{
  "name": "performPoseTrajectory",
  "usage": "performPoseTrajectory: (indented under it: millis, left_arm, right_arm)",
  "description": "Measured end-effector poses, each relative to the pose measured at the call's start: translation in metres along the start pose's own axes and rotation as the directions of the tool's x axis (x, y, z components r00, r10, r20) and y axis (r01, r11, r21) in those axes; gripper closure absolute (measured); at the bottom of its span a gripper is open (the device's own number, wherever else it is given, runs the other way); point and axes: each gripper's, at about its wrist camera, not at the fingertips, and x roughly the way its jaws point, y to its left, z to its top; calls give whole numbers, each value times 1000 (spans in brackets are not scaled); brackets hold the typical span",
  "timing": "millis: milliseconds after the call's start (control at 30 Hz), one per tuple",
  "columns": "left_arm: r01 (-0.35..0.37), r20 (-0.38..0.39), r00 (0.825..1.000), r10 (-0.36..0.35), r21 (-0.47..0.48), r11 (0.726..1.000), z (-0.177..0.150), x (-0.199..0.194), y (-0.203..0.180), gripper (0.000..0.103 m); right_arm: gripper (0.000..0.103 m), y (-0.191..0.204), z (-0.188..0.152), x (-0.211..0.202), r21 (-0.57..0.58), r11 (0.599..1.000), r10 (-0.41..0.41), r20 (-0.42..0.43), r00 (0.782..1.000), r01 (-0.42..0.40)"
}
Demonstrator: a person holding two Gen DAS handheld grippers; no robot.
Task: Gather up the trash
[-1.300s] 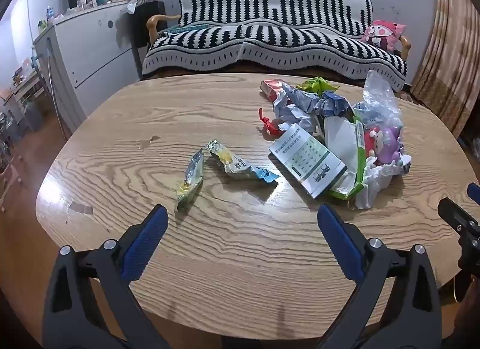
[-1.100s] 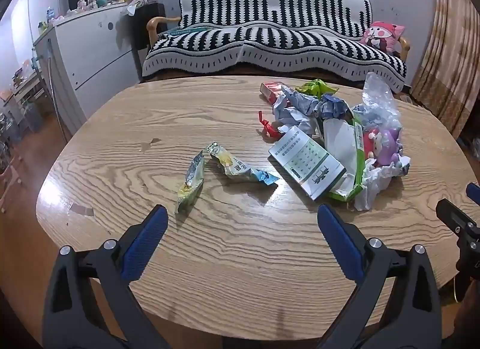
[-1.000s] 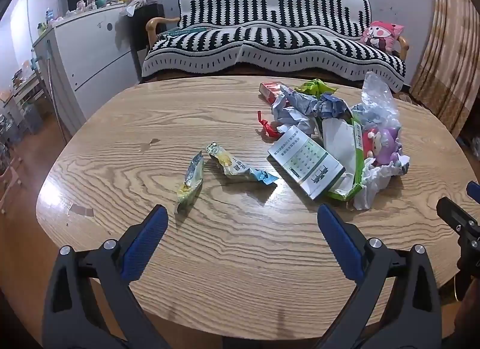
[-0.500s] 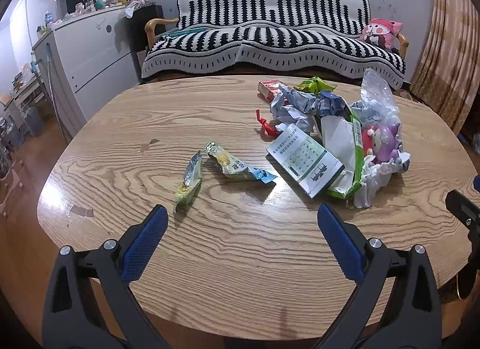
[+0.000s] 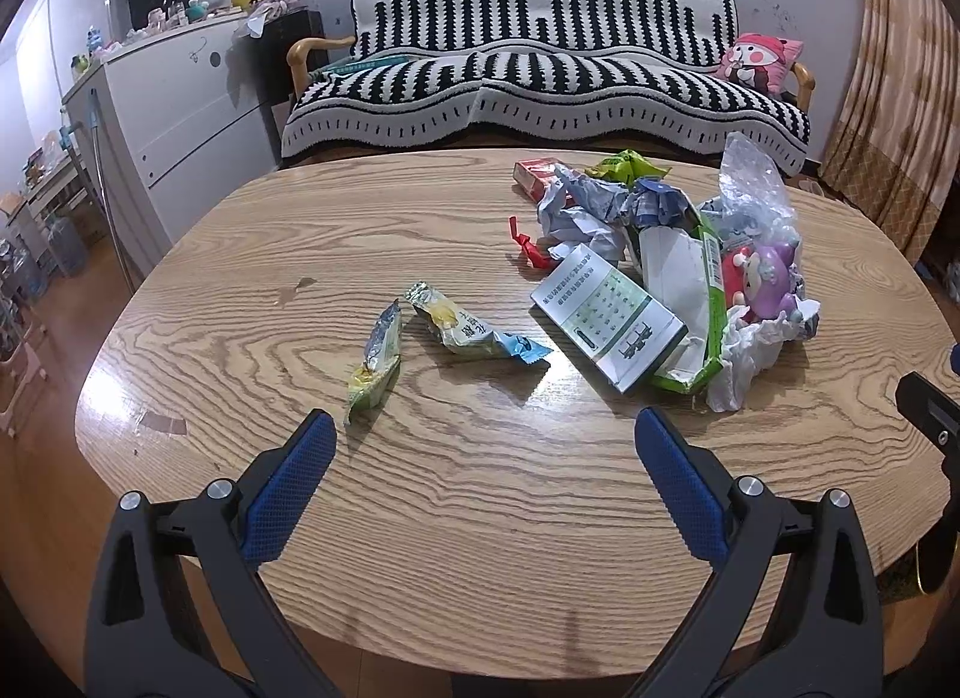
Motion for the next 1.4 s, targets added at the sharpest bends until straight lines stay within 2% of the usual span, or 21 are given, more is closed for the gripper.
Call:
performPoseTrajectory:
  millis: [1400]
  left_arm:
    - [0,-6,1000,0,0,1000,-1,0,1,6]
  right_arm:
    - [6,2,0,0,6,1000,-1,-1,1000,1]
